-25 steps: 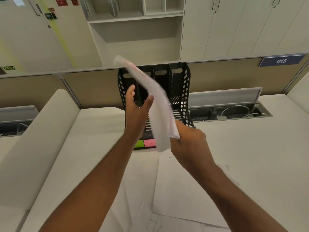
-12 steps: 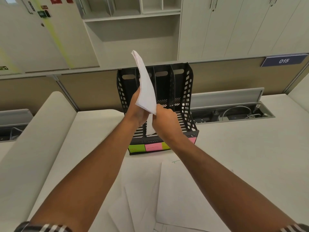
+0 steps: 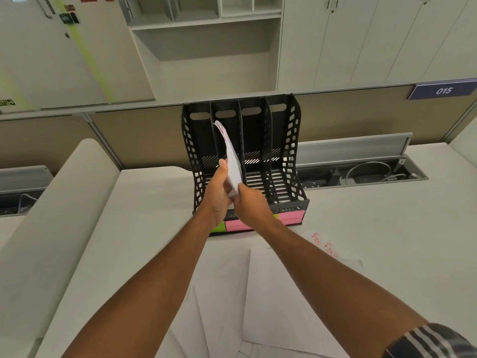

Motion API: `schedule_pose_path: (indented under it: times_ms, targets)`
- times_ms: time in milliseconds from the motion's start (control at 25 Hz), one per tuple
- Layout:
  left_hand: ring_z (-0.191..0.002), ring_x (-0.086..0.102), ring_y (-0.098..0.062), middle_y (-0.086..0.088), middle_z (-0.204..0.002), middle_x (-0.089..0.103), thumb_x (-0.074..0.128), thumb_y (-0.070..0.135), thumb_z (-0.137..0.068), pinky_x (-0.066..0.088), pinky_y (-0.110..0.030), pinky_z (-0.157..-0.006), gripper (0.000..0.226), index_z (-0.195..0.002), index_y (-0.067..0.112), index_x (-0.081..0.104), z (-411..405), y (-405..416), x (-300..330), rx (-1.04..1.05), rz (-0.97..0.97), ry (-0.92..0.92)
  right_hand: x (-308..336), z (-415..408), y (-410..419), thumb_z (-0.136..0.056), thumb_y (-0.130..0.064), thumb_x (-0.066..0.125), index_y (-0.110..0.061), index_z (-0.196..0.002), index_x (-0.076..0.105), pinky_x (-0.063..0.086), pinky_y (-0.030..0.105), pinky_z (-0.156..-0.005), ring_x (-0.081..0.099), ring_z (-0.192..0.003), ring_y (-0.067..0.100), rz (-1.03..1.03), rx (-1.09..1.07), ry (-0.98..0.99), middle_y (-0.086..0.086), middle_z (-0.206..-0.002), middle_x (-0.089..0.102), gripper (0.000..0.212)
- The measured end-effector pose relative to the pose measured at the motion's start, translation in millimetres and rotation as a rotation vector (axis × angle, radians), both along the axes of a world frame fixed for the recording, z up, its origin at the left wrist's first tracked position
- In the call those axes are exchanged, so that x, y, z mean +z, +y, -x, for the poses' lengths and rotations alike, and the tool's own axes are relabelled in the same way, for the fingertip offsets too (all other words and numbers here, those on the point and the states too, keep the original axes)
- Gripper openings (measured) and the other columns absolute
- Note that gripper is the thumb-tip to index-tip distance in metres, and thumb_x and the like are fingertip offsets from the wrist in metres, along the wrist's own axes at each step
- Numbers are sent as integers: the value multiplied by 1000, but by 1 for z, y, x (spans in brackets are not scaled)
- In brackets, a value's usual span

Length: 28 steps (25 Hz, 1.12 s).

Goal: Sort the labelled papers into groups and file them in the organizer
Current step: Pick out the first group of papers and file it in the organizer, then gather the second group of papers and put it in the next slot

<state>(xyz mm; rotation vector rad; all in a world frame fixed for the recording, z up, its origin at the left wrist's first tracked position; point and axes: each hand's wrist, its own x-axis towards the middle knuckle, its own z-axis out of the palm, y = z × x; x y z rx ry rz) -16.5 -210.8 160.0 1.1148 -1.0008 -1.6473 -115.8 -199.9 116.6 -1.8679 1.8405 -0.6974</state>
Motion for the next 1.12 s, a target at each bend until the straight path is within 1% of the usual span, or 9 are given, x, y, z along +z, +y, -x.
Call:
schedule_pose_path:
  times_ms: [200, 360, 440, 480, 560, 640, 840, 1000, 1120]
  targets:
    - [-129, 52, -17, 2, -139, 56, 40, 56, -99, 38, -43, -112, 54, -144, 28, 45, -10, 34, -12, -10, 77, -157, 2, 34, 35, -95, -15, 57, -10, -117, 61, 49, 23, -65, 62, -82, 17, 60, -54, -127, -1, -94, 65, 23]
    - [-118, 60, -16, 1, -127, 64, 56, 38, -95, 46, -38, -103, 36, -128, 25, 61, -9, 89, -54, 144, 101, -414, -33, 77, 114, -94, -20, 61, -11, -130, 63, 38, 18, -85, 65, -109, 23, -43, -239, -220, 8, -121, 70, 37]
    - [-104, 62, -19, 1, -114, 67, 58, 34, -93, 51, -35, -90, 23, -115, 27, 64, -4, 124, -87, 75, 71, -609, -60, 98, 163, -94, -21, 63, -9, -131, 62, 40, 21, -94, 62, -117, 23, -157, -324, -222, 10, -128, 67, 39]
    - [-103, 61, -20, -3, -118, 66, 60, 30, -93, 50, -33, -89, 26, -118, 25, 63, -1, 140, -102, 5, 32, -693, -72, 109, 185, -94, -21, 63, -7, -133, 60, 39, 25, -100, 59, -121, 24, -201, -389, -178, 11, -132, 65, 42]
    - [-117, 59, -22, -7, -133, 60, 62, 23, -94, 47, -32, -98, 40, -133, 16, 56, 4, 166, -129, -102, -23, -853, -90, 134, 222, -93, -23, 62, -4, -139, 52, 36, 35, -108, 50, -129, 31, -293, -548, 8, 15, -139, 56, 50]
    - [-126, 54, -26, -12, -139, 55, 63, 19, -93, 44, -38, -107, 46, -138, 12, 52, 7, 180, -143, -109, -14, -938, -96, 153, 245, -90, -24, 60, -4, -137, 46, 40, 45, -103, 44, -128, 37, -412, -680, 127, 17, -138, 49, 52]
    - [-121, 58, -30, -13, -135, 59, 63, 12, -91, 48, -39, -102, 49, -139, 11, 50, 7, 189, -145, -69, -15, -994, -101, 177, 251, -86, -6, 54, -2, -120, 54, 46, 42, -91, 54, -113, 41, -441, -716, -18, 22, -121, 58, 34]
    - [-112, 62, -29, -12, -130, 64, 62, 8, -89, 51, -39, -99, 44, -133, 9, 55, 2, 194, -147, 29, -112, -908, -99, 191, 249, -85, -1, 60, -7, -127, 62, 55, 40, -84, 67, -98, 32, -309, -767, -385, 10, -109, 71, 42]
    - [-102, 63, -26, -12, -124, 67, 62, 5, -88, 52, -38, -95, 36, -125, 9, 62, -8, 204, -147, 134, -228, -793, -89, 199, 245, -87, -6, 68, -11, -120, 70, 58, 33, -77, 72, -84, 23, -261, -742, -563, 0, -94, 75, 33]
